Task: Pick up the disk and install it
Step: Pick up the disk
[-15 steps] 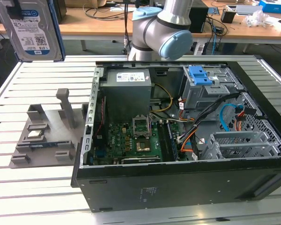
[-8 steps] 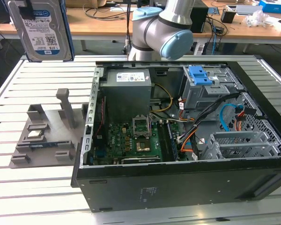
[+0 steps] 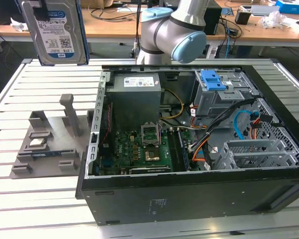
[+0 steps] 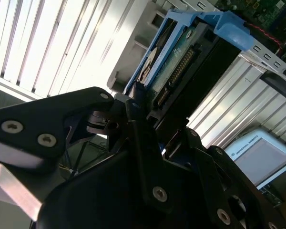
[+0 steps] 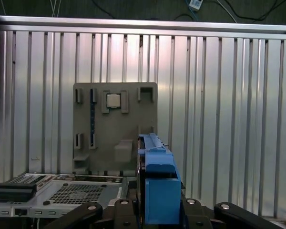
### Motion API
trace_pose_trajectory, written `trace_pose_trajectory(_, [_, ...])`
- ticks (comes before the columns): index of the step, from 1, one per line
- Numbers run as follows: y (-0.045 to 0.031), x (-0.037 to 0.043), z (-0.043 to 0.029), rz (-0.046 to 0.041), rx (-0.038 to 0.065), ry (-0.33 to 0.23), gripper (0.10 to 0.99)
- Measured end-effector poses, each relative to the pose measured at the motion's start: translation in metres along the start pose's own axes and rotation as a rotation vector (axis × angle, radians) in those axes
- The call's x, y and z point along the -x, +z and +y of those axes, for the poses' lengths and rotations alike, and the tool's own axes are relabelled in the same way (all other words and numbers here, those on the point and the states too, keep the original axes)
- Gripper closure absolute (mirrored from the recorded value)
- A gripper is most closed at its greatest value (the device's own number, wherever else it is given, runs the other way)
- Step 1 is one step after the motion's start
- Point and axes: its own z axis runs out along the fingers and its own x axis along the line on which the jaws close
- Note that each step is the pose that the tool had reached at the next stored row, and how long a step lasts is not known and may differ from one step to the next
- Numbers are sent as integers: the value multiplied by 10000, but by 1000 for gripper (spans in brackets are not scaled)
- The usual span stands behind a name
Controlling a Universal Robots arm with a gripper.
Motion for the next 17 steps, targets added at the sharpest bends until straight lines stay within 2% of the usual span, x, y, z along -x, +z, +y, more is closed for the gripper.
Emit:
trace_pose_trajectory(3, [0, -1, -98, 0, 0, 0, 718])
trace_pose_trajectory(5, [-1, -3, -208, 0, 1, -1, 718])
trace_pose_trajectory(8, [-1, -4, -326, -1, -1, 0, 718])
trace_pose_trajectory(17, [-3, -8, -640, -1, 0, 0, 718])
